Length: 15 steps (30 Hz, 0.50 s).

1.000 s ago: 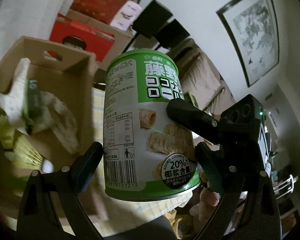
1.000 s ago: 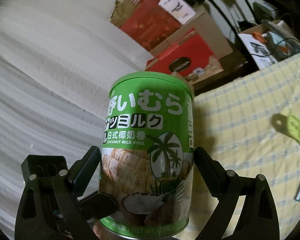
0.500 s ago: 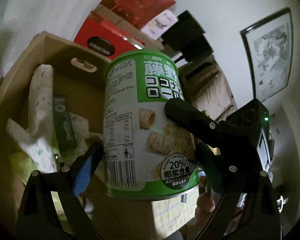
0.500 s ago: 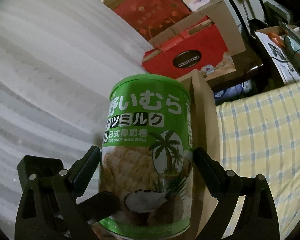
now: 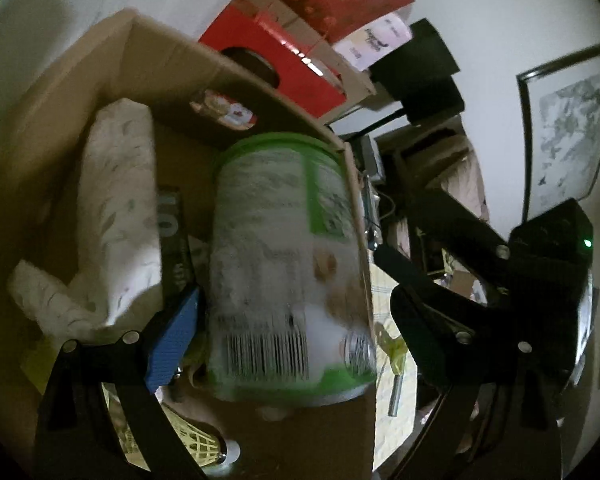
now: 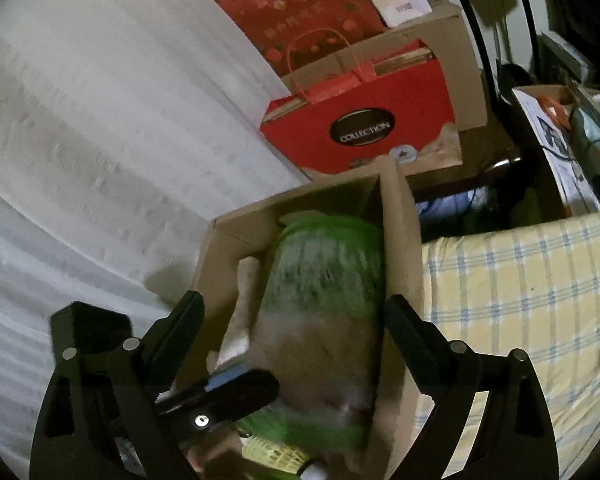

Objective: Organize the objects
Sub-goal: 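Carry the can with the right gripper over the cardboard box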

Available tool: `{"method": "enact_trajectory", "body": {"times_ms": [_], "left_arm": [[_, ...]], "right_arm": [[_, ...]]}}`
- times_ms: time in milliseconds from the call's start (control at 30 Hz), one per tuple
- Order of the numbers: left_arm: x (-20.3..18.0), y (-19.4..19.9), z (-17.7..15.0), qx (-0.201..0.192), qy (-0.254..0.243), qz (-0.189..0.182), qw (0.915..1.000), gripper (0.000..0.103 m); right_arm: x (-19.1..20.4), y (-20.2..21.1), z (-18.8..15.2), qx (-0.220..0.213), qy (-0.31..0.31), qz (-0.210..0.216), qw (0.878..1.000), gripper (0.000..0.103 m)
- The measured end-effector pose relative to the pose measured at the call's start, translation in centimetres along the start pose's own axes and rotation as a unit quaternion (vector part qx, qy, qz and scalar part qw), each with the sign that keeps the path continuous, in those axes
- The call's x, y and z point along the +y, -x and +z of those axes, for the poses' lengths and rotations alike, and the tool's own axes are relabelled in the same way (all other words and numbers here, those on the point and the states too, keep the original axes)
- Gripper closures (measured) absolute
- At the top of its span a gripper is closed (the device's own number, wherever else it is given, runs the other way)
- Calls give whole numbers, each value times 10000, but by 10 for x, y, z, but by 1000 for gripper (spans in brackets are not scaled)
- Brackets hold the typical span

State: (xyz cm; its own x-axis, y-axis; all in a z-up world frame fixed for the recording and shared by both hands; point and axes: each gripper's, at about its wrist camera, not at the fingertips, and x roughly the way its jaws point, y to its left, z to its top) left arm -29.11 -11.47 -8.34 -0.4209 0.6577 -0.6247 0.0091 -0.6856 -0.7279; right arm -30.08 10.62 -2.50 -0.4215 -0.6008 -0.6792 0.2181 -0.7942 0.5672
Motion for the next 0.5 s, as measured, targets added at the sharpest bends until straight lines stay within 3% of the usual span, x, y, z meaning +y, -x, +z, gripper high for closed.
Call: {"method": "enact_trajectory", "body": {"times_ms": [500], "left_arm": [[-29,37,-34,-200,-441,514,9975,9]], "right_arm": [[-14,46,-24,-63,213,-160,9996,10]]}}
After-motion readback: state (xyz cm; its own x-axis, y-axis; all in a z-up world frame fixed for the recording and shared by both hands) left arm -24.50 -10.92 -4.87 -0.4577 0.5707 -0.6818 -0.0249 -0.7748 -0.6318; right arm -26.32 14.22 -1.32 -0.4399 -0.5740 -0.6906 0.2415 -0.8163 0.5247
